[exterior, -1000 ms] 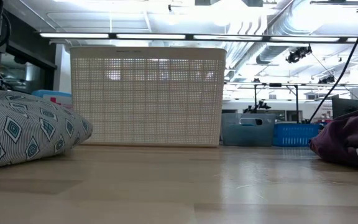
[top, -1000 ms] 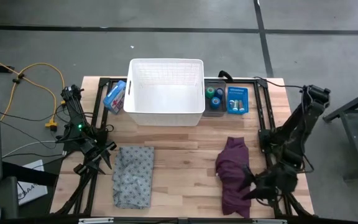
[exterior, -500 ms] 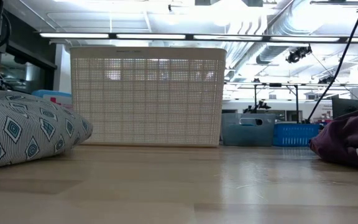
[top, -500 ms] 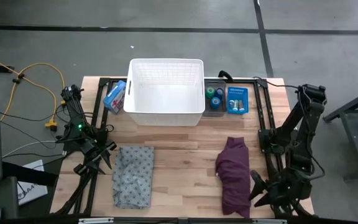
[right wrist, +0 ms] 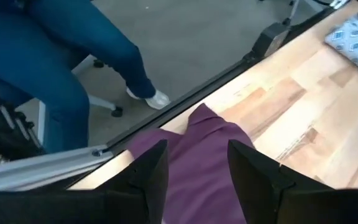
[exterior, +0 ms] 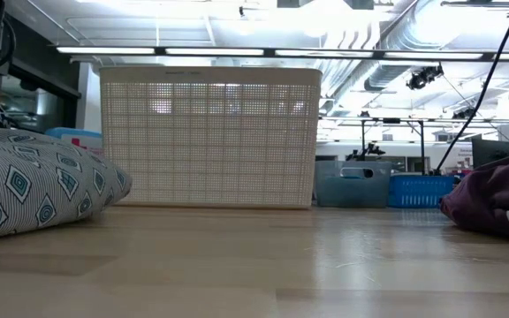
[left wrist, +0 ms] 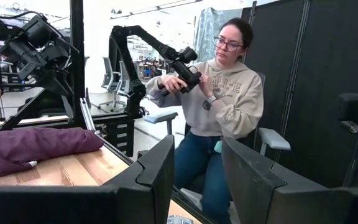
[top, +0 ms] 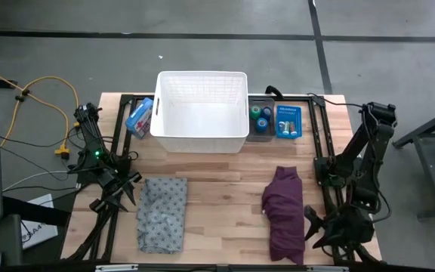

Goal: Pick & Place Medicine items
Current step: Put the violet patient gown into the white laundry bin

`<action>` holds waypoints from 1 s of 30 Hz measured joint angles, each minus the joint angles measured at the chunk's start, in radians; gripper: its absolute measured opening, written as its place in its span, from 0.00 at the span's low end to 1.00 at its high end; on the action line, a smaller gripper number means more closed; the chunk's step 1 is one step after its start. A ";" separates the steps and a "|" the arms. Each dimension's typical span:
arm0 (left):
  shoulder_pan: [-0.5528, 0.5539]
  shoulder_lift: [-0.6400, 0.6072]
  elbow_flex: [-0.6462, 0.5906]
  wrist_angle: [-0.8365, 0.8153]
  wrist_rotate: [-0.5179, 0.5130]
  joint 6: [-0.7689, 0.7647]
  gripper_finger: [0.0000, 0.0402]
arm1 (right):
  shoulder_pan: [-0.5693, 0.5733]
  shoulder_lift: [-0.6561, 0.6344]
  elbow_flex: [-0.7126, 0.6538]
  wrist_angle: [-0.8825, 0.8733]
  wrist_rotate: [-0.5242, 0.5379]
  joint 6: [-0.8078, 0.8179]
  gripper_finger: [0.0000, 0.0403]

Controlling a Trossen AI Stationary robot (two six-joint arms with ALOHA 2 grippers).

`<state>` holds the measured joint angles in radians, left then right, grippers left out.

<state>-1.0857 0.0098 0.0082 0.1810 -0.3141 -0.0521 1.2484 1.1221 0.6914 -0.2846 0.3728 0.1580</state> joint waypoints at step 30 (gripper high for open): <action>0.000 0.000 0.000 0.000 0.000 0.000 0.32 | -0.027 0.000 0.002 -0.057 -0.154 -0.189 0.63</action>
<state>-1.0858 0.0098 0.0082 0.1807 -0.3141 -0.0521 1.2213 1.1221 0.6930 -0.3415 0.2191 -0.0308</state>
